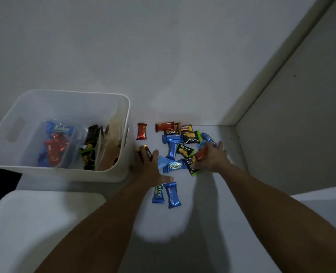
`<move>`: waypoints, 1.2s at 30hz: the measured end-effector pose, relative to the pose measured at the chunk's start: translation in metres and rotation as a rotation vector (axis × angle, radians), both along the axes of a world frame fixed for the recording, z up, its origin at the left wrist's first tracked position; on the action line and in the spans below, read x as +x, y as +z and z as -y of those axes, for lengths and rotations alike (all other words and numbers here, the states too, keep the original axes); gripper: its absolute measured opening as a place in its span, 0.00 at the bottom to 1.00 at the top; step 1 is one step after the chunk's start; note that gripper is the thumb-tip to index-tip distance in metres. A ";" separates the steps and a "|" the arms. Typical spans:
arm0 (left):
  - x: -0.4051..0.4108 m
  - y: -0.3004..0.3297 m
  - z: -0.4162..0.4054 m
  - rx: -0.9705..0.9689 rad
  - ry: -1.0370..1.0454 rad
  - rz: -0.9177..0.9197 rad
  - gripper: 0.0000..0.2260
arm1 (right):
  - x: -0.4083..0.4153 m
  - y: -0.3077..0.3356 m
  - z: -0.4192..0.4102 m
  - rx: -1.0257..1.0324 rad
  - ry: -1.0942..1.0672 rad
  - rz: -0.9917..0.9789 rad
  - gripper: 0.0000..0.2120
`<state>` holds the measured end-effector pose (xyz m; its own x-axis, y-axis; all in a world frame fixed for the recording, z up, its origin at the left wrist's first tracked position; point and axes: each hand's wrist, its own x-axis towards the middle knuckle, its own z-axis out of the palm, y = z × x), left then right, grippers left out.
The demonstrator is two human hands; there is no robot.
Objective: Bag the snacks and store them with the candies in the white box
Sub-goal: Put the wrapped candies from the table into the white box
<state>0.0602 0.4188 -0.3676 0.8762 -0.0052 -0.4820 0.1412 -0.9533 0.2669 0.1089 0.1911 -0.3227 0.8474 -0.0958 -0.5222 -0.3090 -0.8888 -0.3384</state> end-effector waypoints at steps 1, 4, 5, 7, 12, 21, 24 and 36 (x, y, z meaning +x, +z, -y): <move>0.001 -0.004 0.002 -0.032 0.017 -0.026 0.56 | 0.003 -0.003 0.000 -0.009 0.023 -0.008 0.53; 0.001 -0.015 0.008 -0.032 0.072 -0.019 0.48 | 0.008 -0.015 -0.001 -0.023 0.075 -0.012 0.56; 0.000 -0.018 0.010 0.008 0.077 0.020 0.45 | 0.010 -0.018 -0.001 -0.030 0.089 -0.011 0.56; -0.001 -0.020 0.012 0.037 0.094 0.128 0.40 | 0.010 -0.022 0.000 -0.078 0.121 -0.002 0.53; 0.000 -0.013 0.020 0.000 0.085 0.242 0.29 | 0.008 -0.021 -0.004 -0.108 0.120 0.152 0.34; -0.002 -0.002 0.022 -0.138 0.112 0.311 0.26 | -0.006 -0.008 -0.009 -0.026 0.100 0.166 0.29; -0.002 0.004 0.020 -0.178 0.126 0.335 0.25 | -0.011 -0.002 -0.009 -0.010 0.120 0.188 0.25; -0.008 0.009 0.042 -0.117 -0.129 0.352 0.31 | -0.020 -0.001 0.002 0.064 0.140 0.227 0.14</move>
